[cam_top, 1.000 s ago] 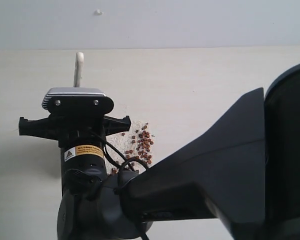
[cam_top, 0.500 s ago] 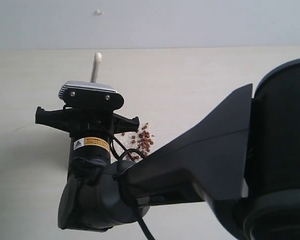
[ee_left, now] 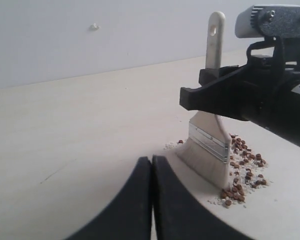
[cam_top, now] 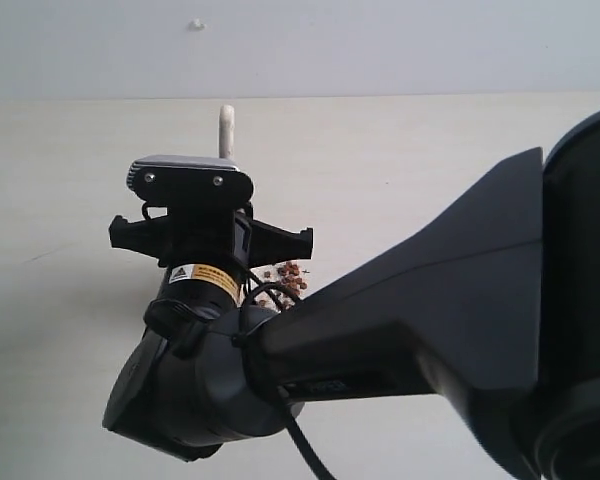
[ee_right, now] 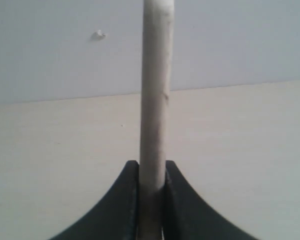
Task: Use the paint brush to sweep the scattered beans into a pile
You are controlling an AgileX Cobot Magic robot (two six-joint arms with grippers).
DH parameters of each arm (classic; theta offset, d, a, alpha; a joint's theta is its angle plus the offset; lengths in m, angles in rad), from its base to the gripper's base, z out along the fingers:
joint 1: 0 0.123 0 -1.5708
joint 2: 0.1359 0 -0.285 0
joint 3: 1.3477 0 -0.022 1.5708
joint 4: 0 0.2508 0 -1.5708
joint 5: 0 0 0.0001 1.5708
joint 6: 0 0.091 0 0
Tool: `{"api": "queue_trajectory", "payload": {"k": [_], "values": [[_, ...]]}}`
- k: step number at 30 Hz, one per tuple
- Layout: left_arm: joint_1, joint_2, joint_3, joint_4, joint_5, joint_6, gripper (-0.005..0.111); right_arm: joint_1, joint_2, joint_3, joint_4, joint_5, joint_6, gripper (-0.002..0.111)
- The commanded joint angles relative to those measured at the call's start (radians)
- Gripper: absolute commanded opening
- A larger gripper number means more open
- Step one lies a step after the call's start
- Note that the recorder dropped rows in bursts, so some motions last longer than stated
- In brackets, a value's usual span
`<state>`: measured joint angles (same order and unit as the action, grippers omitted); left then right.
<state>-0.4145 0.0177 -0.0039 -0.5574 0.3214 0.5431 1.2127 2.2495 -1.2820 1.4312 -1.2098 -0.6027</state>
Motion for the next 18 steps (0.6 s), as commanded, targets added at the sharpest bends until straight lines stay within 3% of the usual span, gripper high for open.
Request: {"api": "queue_trajectory", "payload": {"k": [1, 8, 18], "values": [[-0.004, -0.003, 0.004, 0.000, 0.000, 0.003, 0.000, -0.003, -0.017, -0.003, 0.050, -0.011, -0.138, 0.000], [-0.004, -0.003, 0.004, 0.000, 0.000, 0.003, 0.000, -0.005, -0.041, -0.003, 0.064, -0.011, -0.137, 0.000], [-0.004, -0.003, 0.004, 0.000, 0.000, 0.003, 0.000, -0.006, -0.080, -0.003, -0.108, 0.018, 0.121, 0.000]]}}
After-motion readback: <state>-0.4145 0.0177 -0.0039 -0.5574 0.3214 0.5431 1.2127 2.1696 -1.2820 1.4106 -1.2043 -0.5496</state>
